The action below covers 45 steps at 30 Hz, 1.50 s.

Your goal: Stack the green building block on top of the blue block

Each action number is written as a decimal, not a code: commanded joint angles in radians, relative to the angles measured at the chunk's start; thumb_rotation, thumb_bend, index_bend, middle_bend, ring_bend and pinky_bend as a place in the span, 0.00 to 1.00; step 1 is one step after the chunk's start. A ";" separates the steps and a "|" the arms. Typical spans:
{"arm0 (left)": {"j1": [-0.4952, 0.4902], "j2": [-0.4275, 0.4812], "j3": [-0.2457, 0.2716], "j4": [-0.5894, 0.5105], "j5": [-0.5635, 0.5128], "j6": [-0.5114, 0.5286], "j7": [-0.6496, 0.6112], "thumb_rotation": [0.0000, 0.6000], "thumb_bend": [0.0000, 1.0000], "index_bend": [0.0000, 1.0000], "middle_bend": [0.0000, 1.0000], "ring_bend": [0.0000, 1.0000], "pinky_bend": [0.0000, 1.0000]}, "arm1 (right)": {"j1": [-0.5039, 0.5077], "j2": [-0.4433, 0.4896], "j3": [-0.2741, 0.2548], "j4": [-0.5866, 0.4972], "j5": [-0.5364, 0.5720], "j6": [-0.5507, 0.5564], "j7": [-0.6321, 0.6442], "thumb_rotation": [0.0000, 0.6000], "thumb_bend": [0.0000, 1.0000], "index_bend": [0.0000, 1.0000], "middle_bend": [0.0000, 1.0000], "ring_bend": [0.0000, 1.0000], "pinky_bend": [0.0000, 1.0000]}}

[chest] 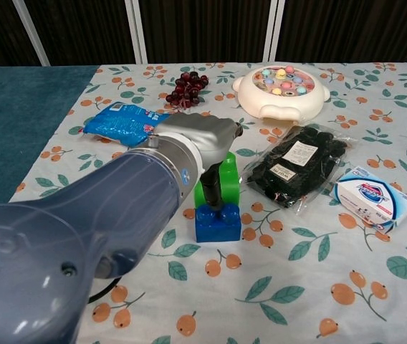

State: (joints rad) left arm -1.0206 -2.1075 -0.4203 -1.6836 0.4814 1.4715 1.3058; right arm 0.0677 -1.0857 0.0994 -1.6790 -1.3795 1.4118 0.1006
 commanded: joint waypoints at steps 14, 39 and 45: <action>0.146 0.338 0.269 -0.280 0.328 0.020 -0.176 1.00 0.10 0.00 0.00 0.00 0.01 | -0.003 -0.002 -0.001 0.006 -0.010 0.012 -0.014 1.00 0.16 0.00 0.00 0.00 0.19; 0.541 0.775 0.581 0.015 0.872 0.087 -0.876 1.00 0.07 0.00 0.00 0.00 0.00 | -0.005 -0.008 -0.002 0.013 -0.017 0.024 -0.036 1.00 0.16 0.00 0.00 0.00 0.19; 0.648 0.770 0.599 0.183 0.918 0.134 -1.029 1.00 0.07 0.00 0.00 0.00 0.00 | -0.006 -0.009 -0.004 0.016 -0.022 0.028 -0.040 1.00 0.16 0.00 0.00 0.00 0.19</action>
State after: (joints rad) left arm -0.4178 -1.3383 0.1675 -1.5544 1.3765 1.5814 0.3315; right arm 0.0618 -1.0947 0.0960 -1.6629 -1.4019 1.4401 0.0604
